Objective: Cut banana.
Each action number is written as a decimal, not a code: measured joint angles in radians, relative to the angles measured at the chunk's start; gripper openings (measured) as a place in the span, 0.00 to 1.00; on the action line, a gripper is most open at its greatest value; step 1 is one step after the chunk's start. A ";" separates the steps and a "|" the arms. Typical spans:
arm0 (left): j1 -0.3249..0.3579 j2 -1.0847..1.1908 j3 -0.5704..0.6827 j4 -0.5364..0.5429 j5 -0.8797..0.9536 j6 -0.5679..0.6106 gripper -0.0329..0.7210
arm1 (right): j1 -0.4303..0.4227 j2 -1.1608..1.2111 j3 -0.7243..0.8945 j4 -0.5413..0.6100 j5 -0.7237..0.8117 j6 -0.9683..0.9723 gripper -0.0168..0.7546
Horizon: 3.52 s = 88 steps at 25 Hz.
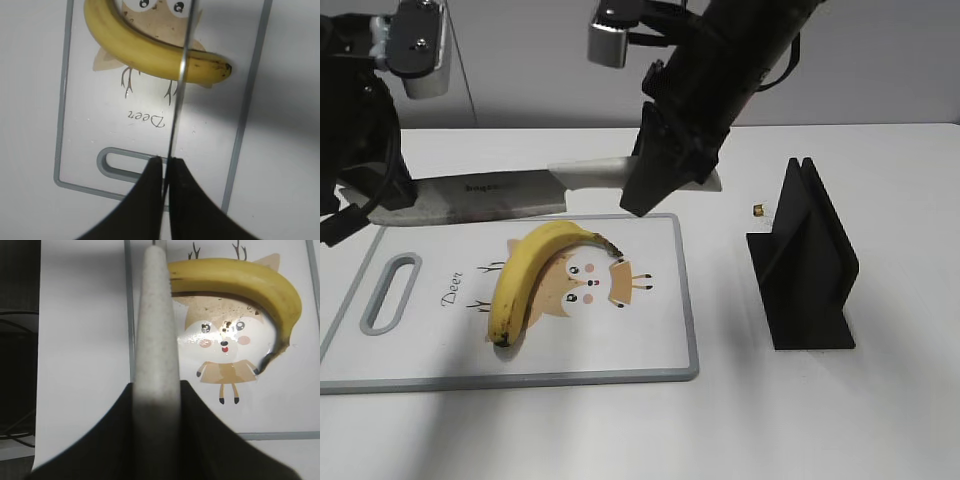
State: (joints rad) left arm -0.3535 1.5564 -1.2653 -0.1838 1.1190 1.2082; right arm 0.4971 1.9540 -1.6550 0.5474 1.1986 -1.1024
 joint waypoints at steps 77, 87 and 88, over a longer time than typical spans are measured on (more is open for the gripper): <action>-0.003 0.148 0.276 -0.091 -0.320 0.007 0.04 | 0.009 0.129 0.292 0.027 -0.309 -0.125 0.26; -0.003 0.149 0.276 -0.092 -0.320 0.007 0.04 | 0.009 0.131 0.289 0.026 -0.313 -0.134 0.26; -0.002 0.149 0.276 -0.092 -0.319 0.007 0.04 | 0.009 0.131 0.285 0.026 -0.310 -0.135 0.26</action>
State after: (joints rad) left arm -0.3556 1.7050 -0.9891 -0.2762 0.8005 1.2151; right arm 0.5064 2.0848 -1.3698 0.5731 0.8887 -1.2375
